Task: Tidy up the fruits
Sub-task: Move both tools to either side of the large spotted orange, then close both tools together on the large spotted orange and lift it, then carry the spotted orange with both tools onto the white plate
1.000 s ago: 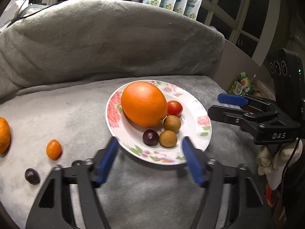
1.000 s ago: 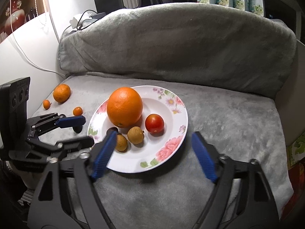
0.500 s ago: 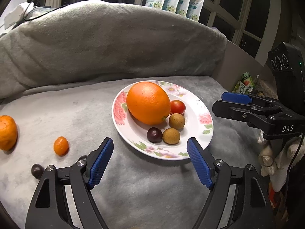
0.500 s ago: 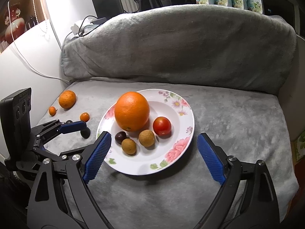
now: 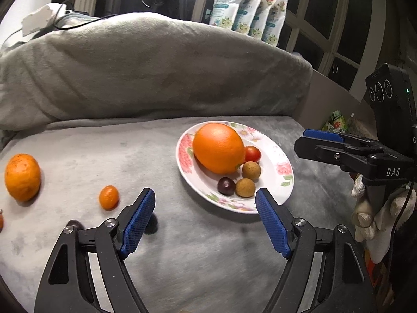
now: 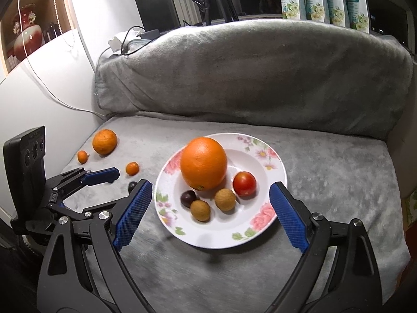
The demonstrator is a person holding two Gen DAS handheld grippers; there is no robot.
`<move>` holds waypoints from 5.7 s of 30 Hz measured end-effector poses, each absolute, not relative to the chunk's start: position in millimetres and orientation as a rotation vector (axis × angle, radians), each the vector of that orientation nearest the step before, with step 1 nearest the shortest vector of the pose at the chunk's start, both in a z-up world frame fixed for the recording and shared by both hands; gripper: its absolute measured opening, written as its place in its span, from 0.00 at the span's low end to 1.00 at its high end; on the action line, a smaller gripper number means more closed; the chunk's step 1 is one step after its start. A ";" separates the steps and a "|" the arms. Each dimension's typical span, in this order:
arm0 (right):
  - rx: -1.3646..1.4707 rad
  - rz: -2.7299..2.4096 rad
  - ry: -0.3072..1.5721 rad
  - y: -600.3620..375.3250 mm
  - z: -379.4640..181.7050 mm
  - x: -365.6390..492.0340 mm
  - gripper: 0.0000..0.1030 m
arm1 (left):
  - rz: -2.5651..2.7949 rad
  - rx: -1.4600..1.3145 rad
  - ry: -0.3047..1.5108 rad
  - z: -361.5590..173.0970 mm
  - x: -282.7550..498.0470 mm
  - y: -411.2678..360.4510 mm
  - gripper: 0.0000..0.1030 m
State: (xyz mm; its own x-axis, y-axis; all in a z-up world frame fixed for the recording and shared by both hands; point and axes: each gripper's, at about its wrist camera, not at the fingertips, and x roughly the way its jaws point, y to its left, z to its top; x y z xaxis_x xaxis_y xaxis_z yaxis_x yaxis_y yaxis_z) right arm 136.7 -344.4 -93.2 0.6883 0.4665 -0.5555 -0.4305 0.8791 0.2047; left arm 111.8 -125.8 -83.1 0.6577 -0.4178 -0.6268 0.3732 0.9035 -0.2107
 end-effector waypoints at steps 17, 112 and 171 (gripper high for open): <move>0.072 0.608 0.667 -271.8 -73.1 152.7 0.98 | -0.307 -0.155 0.699 -83.8 109.5 -43.0 0.77; 0.288 0.933 0.970 -68.8 -111.7 247.9 0.63 | -0.179 -0.260 0.692 -93.7 137.0 40.8 0.62; 0.528 0.568 0.857 -393.4 -134.0 162.2 0.63 | -0.627 -0.053 0.771 -95.6 114.6 -216.0 0.53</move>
State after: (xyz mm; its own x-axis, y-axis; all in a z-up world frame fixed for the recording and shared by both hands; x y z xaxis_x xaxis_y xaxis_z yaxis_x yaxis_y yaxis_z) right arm 162.2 -393.4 -134.0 0.5277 0.6518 -0.5446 -0.2477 0.7314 0.6354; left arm 114.6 -216.0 -95.6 0.5457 -0.5470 -0.6347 0.5096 0.8180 -0.2669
